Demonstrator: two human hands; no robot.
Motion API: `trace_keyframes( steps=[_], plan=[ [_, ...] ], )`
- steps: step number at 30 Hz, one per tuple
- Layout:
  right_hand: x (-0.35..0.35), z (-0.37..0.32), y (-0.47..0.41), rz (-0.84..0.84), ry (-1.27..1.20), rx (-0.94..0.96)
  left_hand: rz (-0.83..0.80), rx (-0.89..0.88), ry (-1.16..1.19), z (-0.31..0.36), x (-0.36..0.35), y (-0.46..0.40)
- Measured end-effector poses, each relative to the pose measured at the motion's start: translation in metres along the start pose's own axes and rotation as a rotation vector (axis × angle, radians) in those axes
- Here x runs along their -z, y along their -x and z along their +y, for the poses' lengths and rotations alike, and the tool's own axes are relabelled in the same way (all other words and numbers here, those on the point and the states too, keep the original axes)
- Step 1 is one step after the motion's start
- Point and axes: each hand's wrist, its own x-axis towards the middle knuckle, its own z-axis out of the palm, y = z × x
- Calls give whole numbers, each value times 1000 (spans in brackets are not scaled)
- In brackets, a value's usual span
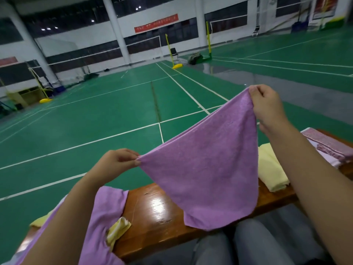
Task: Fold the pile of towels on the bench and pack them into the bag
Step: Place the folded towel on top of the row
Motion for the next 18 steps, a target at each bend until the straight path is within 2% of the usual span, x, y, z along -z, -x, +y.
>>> trace_keyframes(
  steps=[5, 8, 10, 13, 15, 18],
  plan=[
    [-4, 8, 3, 2, -12, -41, -71, -126, 521, 6, -1, 8],
    [-6, 9, 3, 4, -14, -38, -104, -136, 648, 9, -4, 9],
    [-3, 9, 2, 29, -13, -47, -145, -116, 566, 8, -1, 10],
    [1, 12, -2, 70, 7, -52, -186, -7, 215, 9, 12, 12],
    [0, 13, -1, 57, 23, -47, -114, 38, 30, 11, 18, 12],
    [-5, 14, 2, 53, 18, -59, 89, 33, -130, 17, 15, 7]
  ],
)
